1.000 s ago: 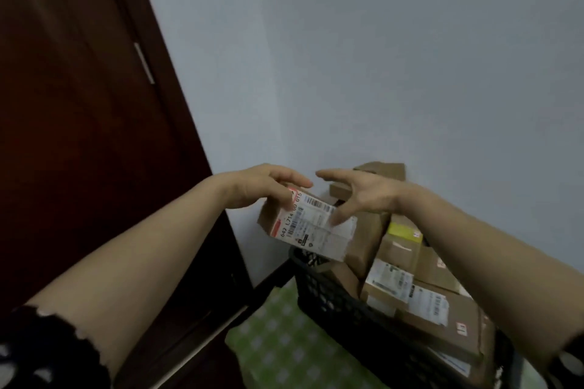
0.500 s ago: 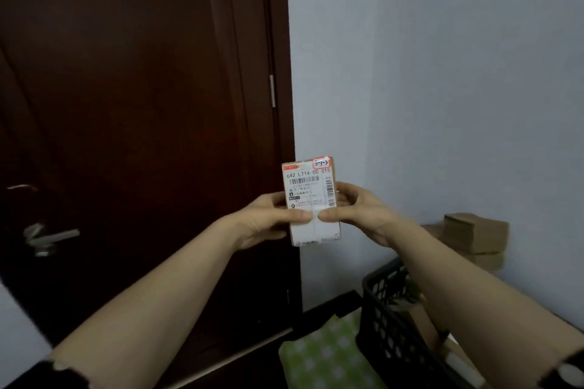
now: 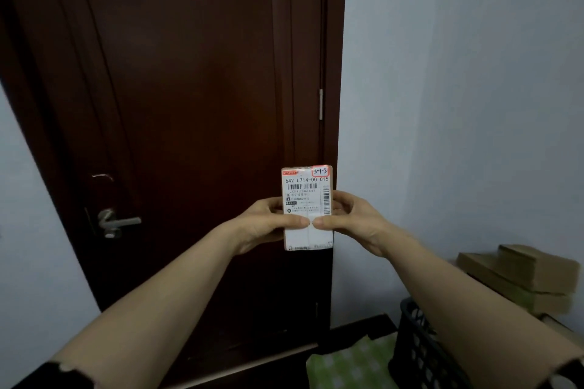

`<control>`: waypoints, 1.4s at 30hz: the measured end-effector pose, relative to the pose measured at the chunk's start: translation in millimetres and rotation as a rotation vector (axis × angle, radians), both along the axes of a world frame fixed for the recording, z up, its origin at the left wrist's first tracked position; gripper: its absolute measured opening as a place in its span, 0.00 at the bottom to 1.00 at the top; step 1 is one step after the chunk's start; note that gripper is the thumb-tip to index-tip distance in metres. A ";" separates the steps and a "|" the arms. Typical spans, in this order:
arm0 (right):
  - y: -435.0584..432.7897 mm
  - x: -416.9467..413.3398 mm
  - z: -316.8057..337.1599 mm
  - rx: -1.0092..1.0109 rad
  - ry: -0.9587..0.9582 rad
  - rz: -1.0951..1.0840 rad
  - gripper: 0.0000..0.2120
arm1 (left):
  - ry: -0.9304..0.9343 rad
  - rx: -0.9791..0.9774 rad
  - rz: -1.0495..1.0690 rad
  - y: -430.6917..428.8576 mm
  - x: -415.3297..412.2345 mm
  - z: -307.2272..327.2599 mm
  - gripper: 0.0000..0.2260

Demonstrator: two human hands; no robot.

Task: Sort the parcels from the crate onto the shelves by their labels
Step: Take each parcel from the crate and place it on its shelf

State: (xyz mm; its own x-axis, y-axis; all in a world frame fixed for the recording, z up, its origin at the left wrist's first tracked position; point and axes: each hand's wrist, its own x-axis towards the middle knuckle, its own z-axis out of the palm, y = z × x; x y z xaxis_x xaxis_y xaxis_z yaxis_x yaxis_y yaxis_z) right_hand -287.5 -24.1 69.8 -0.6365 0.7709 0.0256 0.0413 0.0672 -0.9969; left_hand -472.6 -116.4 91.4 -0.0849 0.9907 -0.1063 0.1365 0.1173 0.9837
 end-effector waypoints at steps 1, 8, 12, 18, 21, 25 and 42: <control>-1.5 -4.5 1.0 0.006 -0.003 0.015 0.49 | 0.003 -0.001 0.005 -2.3 -4.0 0.9 0.25; -13.4 -43.7 9.0 0.036 0.001 0.069 0.55 | 0.032 0.018 0.050 -24.1 -37.1 5.7 0.24; -23.0 -74.4 12.2 0.073 0.000 0.100 0.49 | 0.104 0.049 0.135 -40.6 -61.1 6.8 0.25; -45.4 -137.2 22.7 0.113 0.049 0.194 0.43 | 0.236 0.094 0.341 -78.5 -109.1 14.0 0.36; -60.3 -174.0 26.9 0.111 0.072 0.283 0.42 | 0.260 0.090 0.439 -106.3 -134.3 17.7 0.36; -93.0 -233.4 35.5 0.086 0.107 0.460 0.41 | 0.262 0.100 0.627 -161.6 -165.4 22.1 0.36; -344.2 -458.2 113.0 -0.024 0.451 1.062 0.16 | 0.292 0.358 1.244 -417.2 -266.0 111.6 0.15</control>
State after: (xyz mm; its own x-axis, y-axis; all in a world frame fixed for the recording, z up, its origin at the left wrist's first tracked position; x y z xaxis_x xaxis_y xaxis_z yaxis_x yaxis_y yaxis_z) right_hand -745.7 -368.3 182.9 -0.9014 -0.1441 0.4083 -0.3851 -0.1642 -0.9082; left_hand -738.6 -533.6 203.0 -0.9248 0.2062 0.3198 0.3381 0.0597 0.9392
